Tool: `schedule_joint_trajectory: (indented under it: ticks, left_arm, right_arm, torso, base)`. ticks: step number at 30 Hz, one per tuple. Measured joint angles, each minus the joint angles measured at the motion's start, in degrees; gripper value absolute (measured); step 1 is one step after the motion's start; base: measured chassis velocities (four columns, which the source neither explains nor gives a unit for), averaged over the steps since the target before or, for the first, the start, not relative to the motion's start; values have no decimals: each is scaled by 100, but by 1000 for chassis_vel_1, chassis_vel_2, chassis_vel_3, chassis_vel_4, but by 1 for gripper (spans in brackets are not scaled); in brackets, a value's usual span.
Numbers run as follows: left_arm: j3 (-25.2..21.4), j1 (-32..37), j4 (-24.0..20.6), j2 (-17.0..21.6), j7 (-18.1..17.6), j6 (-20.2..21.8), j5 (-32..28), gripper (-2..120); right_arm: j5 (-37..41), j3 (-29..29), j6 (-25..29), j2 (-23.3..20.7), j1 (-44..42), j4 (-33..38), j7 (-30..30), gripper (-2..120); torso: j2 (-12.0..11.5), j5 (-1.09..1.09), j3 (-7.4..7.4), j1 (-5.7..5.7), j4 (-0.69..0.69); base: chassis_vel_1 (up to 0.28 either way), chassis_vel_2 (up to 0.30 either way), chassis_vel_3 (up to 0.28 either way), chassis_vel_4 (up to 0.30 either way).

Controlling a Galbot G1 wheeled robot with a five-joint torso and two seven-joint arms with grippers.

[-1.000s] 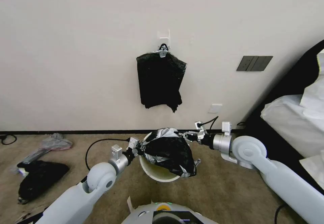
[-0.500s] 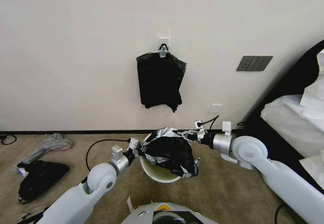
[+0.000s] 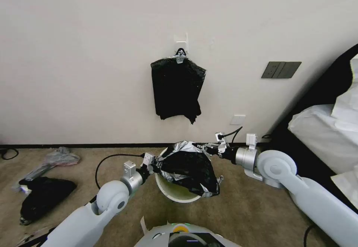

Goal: Place a trash bag onto the trash bin.

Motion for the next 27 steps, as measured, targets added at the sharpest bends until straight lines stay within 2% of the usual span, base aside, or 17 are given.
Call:
schedule_joint_trajectory:
  ticks: [7,12,19,21,27]
  left_arm:
    - [37,14,-41,8,2,31,19,1]
    - [79,47,-79,57,126,28,383,1]
    - [169,149,-211,148,411,-31,1037,1]
    - [180,211,-257,208,503,-79,1271,1]
    - [164,366,-350,319,625,-193,1547,1]
  right_arm:
    - [-106,0,26,-6,2,68,16,0]
    - [-470,-87,180,13,93,149,18,0]
    - [-966,-692,303,89,566,92,19,0]
    - [-1131,-1034,308,149,855,-4,33,0]
    - [-1347,-1532,307,177,1324,-256,46,0]
  torso:
    - [0,0,0,0,0]
    - [0,0,0,0,0]
    - [0,-1,0,0,0]
    - [0,0,0,0,0]
    - [0,-1,0,0,1]
  base:
    - [0,0,0,0]
    - [0,0,0,0]
    - [0,0,0,0]
    - [0,0,0,0]
    - [0,0,0,0]
